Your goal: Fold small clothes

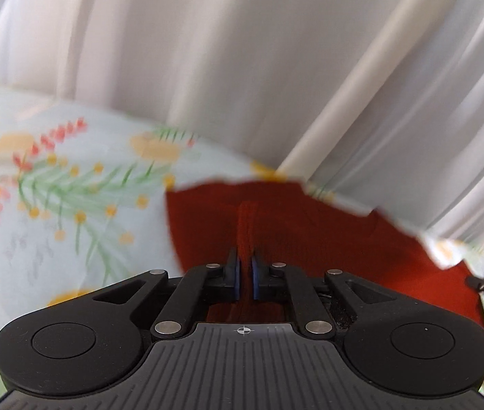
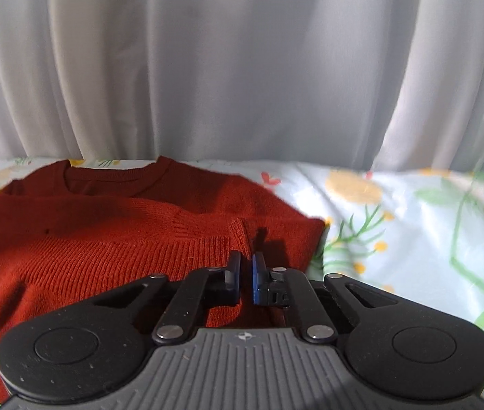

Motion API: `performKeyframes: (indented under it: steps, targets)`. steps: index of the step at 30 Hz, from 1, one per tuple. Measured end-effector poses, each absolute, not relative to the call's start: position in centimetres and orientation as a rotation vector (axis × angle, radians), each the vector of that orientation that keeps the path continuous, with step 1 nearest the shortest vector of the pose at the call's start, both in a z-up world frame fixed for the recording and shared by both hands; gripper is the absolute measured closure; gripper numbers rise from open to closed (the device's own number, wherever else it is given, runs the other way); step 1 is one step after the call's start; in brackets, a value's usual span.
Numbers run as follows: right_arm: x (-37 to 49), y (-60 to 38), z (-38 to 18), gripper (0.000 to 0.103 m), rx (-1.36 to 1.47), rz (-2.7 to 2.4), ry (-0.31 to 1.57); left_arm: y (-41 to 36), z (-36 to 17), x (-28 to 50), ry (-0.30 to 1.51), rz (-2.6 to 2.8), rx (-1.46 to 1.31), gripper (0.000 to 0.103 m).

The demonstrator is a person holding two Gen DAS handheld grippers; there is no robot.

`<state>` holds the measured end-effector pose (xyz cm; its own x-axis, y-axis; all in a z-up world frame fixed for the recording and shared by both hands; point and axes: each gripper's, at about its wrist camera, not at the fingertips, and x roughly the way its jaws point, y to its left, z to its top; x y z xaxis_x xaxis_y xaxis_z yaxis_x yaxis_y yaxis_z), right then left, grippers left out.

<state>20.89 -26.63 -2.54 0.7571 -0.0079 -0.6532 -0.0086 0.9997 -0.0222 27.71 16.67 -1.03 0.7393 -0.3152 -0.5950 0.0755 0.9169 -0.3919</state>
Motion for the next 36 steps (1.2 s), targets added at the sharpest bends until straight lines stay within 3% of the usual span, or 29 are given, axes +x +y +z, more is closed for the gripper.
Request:
performKeyframes:
  steps: [7,14,15,16,18,20,22,29,32,36]
  targets:
    - [22.5,-26.4,4.8,0.098,0.019,-0.035,0.478,15.4,5.7,32.9,0.518,-0.182,-0.254,0.094]
    - [29.8,-26.6,3.6,0.098,0.028,-0.162,0.491,12.7,2.2,38.9,0.547,-0.094,-0.199,0.091]
    - [30.4,-26.6,3.0,0.098,0.031,-0.175,0.498,12.5,1.4,39.2,0.554,-0.062,-0.190,0.080]
    - [31.0,-26.6,2.3,0.098,0.033,-0.183,0.500,12.7,0.6,39.3,0.563,-0.038,-0.201,0.057]
    - [31.6,-26.6,1.2,0.097,0.004,-0.243,0.508,13.5,-0.4,38.8,0.572,-0.038,-0.290,0.043]
    - [31.2,-27.1,1.1,0.089,0.037,-0.308,0.499,13.3,-1.3,38.0,0.579,-0.092,-0.372,0.034]
    - [30.5,-27.5,0.7,0.085,0.185,-0.247,0.490,11.2,-2.3,37.9,0.584,-0.134,-0.396,0.016]
    - [33.2,-18.9,-5.8,0.083,0.714,0.321,0.699,3.1,-6.0,39.9,0.593,-0.159,-0.232,0.011]
    - [34.7,-17.1,-7.2,0.085,0.647,0.311,0.713,3.7,-7.6,40.7,0.614,-0.028,-0.129,0.011]
    - [34.6,-20.9,-7.0,0.088,0.415,0.115,0.645,7.7,-8.1,40.8,0.611,0.034,-0.290,0.011]
